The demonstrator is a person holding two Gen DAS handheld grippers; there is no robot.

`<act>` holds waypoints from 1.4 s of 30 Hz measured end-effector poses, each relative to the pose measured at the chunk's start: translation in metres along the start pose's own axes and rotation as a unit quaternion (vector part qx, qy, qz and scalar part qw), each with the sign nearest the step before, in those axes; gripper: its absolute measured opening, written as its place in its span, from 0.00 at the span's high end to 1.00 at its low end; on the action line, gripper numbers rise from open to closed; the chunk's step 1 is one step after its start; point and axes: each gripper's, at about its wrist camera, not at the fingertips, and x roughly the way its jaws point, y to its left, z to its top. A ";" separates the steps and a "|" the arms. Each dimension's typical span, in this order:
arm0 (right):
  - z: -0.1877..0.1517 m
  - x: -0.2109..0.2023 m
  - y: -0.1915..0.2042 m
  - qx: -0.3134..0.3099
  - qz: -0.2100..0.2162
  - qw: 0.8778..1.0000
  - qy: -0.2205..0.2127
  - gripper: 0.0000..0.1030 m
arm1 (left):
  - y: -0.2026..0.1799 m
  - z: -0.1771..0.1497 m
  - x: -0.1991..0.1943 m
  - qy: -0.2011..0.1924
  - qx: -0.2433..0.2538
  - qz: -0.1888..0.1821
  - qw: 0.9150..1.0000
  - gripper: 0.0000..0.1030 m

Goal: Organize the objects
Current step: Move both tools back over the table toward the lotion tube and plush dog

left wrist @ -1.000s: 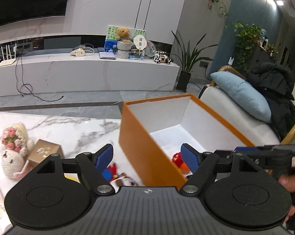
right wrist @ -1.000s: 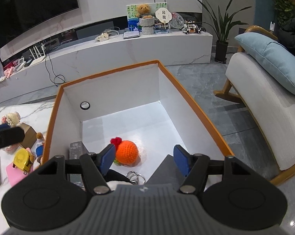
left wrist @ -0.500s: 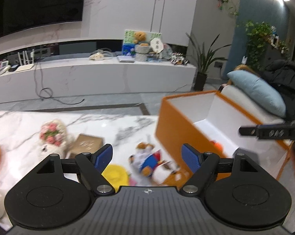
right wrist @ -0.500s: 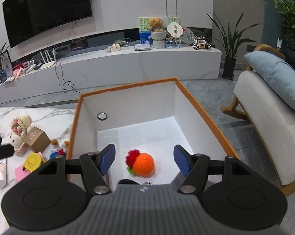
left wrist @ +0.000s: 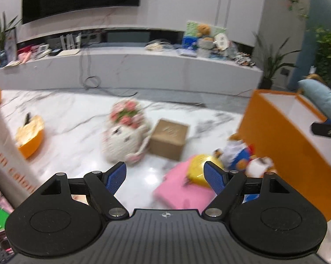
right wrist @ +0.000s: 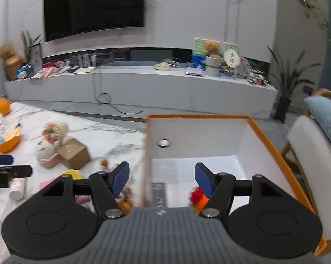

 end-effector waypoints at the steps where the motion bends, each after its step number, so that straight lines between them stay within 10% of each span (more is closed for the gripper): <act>1: 0.002 -0.001 0.007 -0.007 0.006 1.000 -0.003 0.33 | 0.005 -0.004 0.000 0.002 -0.003 0.005 1.000 0.11; 20: -0.042 0.034 0.108 -0.143 0.067 0.987 0.034 0.31 | 0.053 -0.034 0.014 0.038 -0.036 0.068 0.996 0.11; 28: -0.049 0.059 0.110 -0.145 0.051 0.986 0.061 0.29 | 0.068 -0.044 0.035 0.073 -0.090 0.058 0.992 0.11; 38: -0.054 0.069 0.119 -0.190 0.015 0.981 0.041 0.28 | 0.056 -0.043 0.043 0.073 -0.048 0.083 0.993 0.13; 42: -0.057 0.072 0.122 -0.215 -0.007 0.976 0.037 0.28 | 0.050 -0.044 0.043 0.071 -0.017 0.080 0.994 0.28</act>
